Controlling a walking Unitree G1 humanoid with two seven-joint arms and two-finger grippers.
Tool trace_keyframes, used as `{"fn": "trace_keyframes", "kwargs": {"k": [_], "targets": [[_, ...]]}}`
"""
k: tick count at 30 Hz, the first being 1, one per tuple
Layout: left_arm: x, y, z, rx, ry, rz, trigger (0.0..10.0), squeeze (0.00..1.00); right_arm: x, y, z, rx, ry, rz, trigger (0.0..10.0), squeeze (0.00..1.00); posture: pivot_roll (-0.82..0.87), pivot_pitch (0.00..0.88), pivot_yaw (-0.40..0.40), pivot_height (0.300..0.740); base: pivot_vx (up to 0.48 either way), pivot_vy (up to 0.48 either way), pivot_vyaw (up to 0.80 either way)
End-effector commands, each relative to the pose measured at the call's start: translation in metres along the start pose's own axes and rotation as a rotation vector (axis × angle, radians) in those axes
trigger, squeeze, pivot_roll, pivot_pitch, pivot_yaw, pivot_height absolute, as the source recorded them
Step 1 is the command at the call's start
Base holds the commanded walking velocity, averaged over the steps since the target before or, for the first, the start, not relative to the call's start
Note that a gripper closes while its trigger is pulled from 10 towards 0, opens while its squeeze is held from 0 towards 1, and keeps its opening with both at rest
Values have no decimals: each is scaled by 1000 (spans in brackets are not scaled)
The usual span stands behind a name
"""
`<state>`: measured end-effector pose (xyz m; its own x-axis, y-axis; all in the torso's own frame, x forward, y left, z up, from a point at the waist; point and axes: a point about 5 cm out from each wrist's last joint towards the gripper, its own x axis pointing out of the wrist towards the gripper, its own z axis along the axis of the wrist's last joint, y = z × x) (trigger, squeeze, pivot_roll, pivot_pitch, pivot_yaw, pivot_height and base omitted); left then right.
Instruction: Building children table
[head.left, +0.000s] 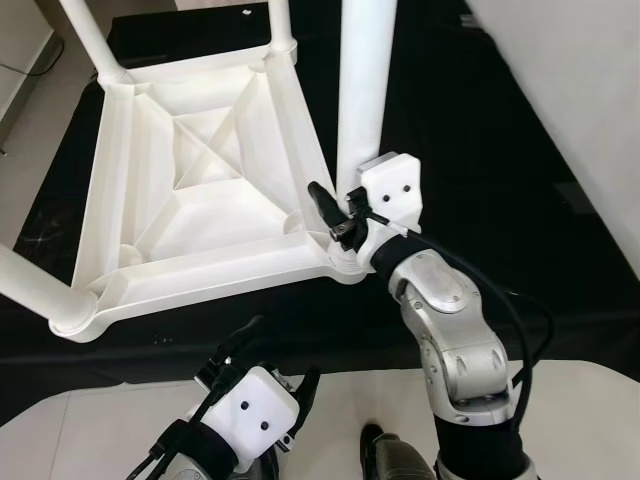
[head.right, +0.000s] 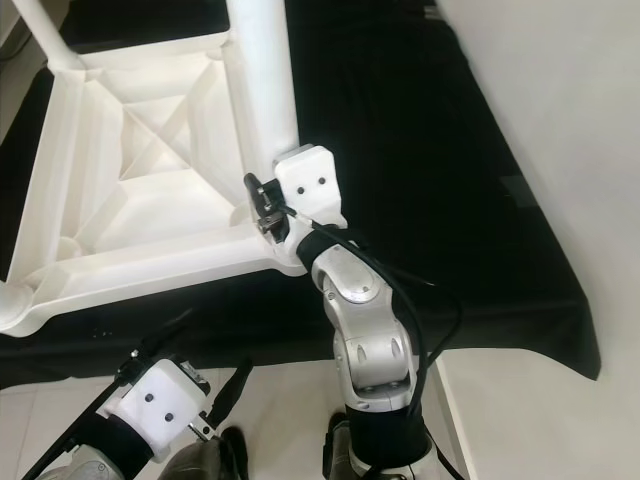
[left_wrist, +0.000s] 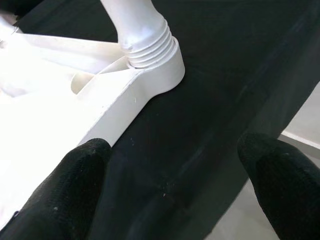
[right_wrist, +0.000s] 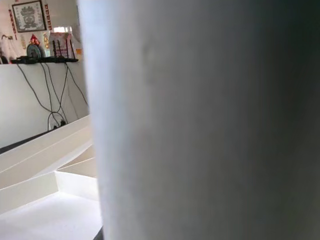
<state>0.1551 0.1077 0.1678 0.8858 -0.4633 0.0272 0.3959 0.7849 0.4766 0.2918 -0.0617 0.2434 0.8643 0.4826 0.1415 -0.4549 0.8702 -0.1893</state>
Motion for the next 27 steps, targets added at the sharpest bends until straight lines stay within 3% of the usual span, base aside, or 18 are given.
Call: {"fn": "trace_keyframes", "kwargs": {"k": [1,3,4,5,7,10,14,16,18,19,22,27], "targets": [[-1,-2,-6,-8,28,-1,10000,0,-2,6,-39,60,215,10,10000,0,-56,284,-1,740,0,0,0],[-1,-2,-6,-7,25,1,10000,0,-1,13,-32,85,179,39,10000,0,-57,281,-2,740,0,0,0],[-1,-2,-6,-8,24,1,10000,0,0,17,-25,92,143,83,10000,639,-56,281,-2,740,0,0,0],[0,-2,-6,-8,23,1,10000,0,2,19,-18,86,100,125,10000,1000,-57,281,-2,740,0,0,0],[0,-2,-6,-8,21,1,10000,0,6,21,-9,92,45,219,10000,1000,-57,280,-1,740,0,0,0],[0,-2,-6,-8,20,1,10000,0,8,20,-6,94,24,252,10000,1000,-57,280,-1,740,0,0,0],[1,-2,-5,-7,16,4,10000,0,16,13,4,66,-34,578,10000,1000,-51,279,-4,740,0,0,0],[0,-2,-5,-6,16,6,10000,0,17,7,5,35,-31,698,10000,988,-43,280,-8,740,0,0,0],[0,-2,-5,-6,15,7,10000,0,17,5,6,20,-29,738,10000,988,-43,280,-8,740,0,0,0],[0,-2,-5,-6,15,8,10000,0,16,1,6,-2,-21,838,10000,0,-36,282,-9,740,0,0,0],[-1,-2,-4,-6,17,8,10000,0,17,-7,5,0,4,991,10000,0,-27,286,-11,740,0,0,0],[-4,-3,-3,-6,20,8,10000,0,32,-15,8,47,-5,1064,10000,0,-6,291,-10,740,0,0,0]]}}
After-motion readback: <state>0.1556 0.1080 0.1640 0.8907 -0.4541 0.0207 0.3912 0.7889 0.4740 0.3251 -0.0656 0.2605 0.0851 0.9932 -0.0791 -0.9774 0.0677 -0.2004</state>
